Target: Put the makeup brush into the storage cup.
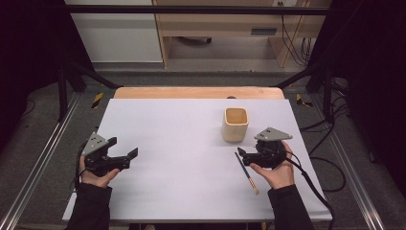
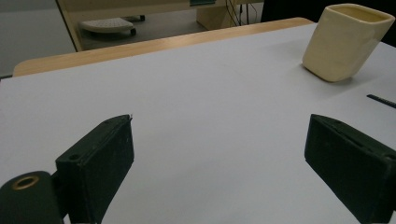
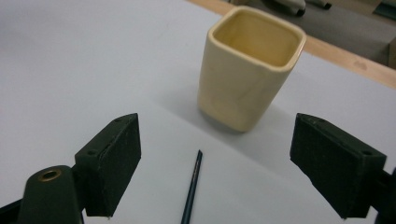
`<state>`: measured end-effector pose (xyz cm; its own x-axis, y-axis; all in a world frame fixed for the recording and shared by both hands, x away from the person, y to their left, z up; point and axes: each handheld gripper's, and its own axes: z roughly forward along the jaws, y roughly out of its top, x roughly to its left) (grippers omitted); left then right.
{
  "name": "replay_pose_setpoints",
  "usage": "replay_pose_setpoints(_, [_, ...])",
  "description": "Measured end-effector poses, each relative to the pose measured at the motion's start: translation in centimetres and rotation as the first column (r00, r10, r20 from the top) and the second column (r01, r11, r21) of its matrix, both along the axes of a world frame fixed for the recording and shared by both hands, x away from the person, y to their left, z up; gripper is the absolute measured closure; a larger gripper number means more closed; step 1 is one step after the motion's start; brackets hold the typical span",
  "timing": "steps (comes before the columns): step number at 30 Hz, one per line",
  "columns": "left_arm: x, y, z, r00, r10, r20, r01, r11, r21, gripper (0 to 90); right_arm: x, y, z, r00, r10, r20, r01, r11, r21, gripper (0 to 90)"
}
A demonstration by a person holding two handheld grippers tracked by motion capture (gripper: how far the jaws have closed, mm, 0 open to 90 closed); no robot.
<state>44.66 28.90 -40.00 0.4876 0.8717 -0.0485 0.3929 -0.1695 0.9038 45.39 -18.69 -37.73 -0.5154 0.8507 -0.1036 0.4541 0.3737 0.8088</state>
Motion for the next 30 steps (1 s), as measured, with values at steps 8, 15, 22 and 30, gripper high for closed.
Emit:
replay_pose_setpoints(8, [0.1, 0.0, -0.1, 1.0000, 0.003, -0.003, -0.003, 1.0000, 0.002, 7.8, 0.4, 0.9, -1.4, 0.9970, -0.008, -0.077, 0.001, 0.9969, -0.079, 19.8])
replay_pose_setpoints(15, [0.1, -0.2, -0.4, 0.9999, 0.000, -0.011, 0.000, 0.9999, 0.013, 7.9, 0.9, 0.7, -2.4, 0.9867, -0.045, -0.156, 0.029, 0.9939, -0.106, 23.5])
replay_pose_setpoints(22, [0.2, -0.2, -0.5, 0.9999, 0.002, -0.016, -0.002, 0.9999, 0.013, 8.1, 1.3, 0.3, -3.5, 0.9670, -0.085, -0.240, 0.063, 0.9929, -0.101, 30.5])
replay_pose_setpoints(30, [0.2, -0.3, -0.6, 0.9998, 0.000, -0.019, 0.001, 0.9997, 0.026, 8.1, 1.5, 0.6, -4.3, 0.9486, -0.082, -0.306, 0.044, 0.9906, -0.129, 34.2])
